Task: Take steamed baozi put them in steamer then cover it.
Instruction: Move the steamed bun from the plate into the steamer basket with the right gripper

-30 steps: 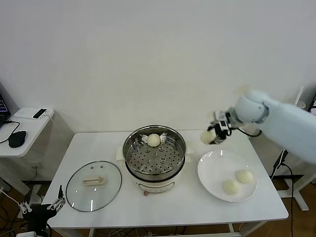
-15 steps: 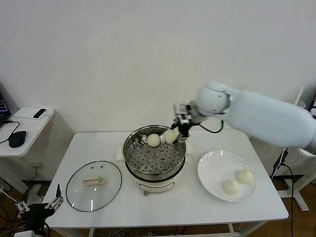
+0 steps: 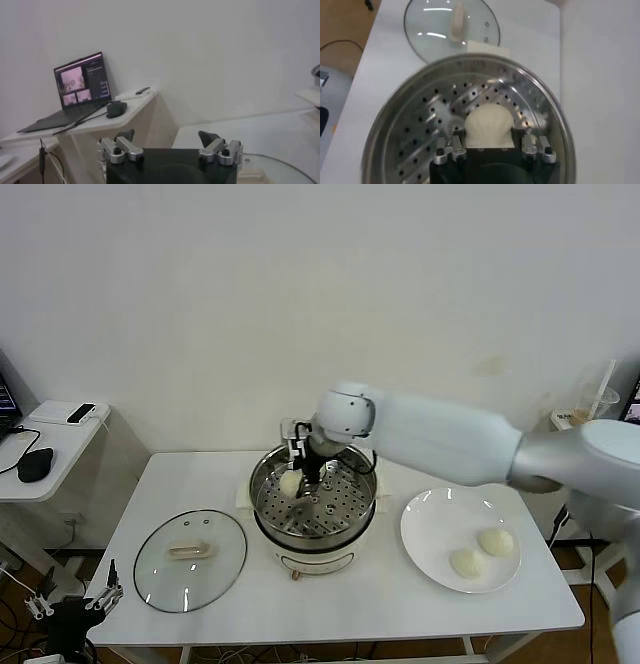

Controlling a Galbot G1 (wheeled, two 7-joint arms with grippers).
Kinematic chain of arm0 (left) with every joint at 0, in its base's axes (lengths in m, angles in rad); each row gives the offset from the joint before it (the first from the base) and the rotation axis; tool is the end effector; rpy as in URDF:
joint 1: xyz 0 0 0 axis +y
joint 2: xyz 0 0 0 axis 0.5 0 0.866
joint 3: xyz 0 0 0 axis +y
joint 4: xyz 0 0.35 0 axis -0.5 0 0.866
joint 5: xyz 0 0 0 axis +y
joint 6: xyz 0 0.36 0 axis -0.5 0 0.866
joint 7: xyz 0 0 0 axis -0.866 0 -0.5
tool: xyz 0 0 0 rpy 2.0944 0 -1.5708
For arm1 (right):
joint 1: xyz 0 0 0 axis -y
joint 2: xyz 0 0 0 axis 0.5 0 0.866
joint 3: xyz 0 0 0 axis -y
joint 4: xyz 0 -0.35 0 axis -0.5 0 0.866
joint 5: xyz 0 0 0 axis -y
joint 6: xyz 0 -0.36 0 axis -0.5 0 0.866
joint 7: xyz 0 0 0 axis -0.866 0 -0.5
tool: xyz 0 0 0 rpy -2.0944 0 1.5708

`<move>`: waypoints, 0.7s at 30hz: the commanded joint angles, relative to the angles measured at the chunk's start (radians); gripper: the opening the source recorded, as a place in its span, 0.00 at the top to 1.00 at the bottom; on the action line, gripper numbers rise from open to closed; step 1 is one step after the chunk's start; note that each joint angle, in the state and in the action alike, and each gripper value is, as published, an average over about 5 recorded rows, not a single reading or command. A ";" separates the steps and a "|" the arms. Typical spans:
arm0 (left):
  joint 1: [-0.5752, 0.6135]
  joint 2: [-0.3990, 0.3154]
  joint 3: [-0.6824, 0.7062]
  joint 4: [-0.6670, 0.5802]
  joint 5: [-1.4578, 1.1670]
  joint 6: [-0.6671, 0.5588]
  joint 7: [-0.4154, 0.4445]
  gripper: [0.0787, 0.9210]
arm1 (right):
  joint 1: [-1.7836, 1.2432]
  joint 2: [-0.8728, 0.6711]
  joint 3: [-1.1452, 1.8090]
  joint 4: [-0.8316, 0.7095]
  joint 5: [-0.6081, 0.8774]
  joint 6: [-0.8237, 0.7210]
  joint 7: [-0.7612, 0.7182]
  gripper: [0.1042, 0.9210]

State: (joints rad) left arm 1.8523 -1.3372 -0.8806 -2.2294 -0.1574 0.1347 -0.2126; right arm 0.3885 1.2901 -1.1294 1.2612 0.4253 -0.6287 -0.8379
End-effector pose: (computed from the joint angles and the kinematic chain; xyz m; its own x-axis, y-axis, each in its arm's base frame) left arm 0.1105 0.1268 -0.2638 -0.9219 -0.3581 0.1477 -0.3052 0.9064 0.2920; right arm 0.5277 0.2010 -0.1001 -0.2034 -0.3529 0.9133 -0.9494 -0.1568 -0.2721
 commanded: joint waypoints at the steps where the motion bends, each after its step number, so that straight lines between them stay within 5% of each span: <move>1: -0.003 0.001 -0.001 0.004 0.000 -0.001 0.000 0.12 | -0.053 0.103 0.011 -0.117 -0.026 -0.011 0.022 0.41; 13: -0.013 0.004 0.002 0.014 -0.001 -0.001 0.000 0.12 | -0.052 0.119 0.012 -0.154 -0.046 -0.014 0.024 0.40; 21: -0.015 0.005 0.005 0.012 -0.002 0.000 0.000 0.12 | -0.004 0.058 0.021 -0.089 -0.071 0.006 -0.049 0.16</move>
State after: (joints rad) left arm 1.8374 -1.3325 -0.8767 -2.2154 -0.1580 0.1336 -0.2129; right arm 0.3577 1.3749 -1.1138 1.1456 0.3727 -0.6335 -0.8365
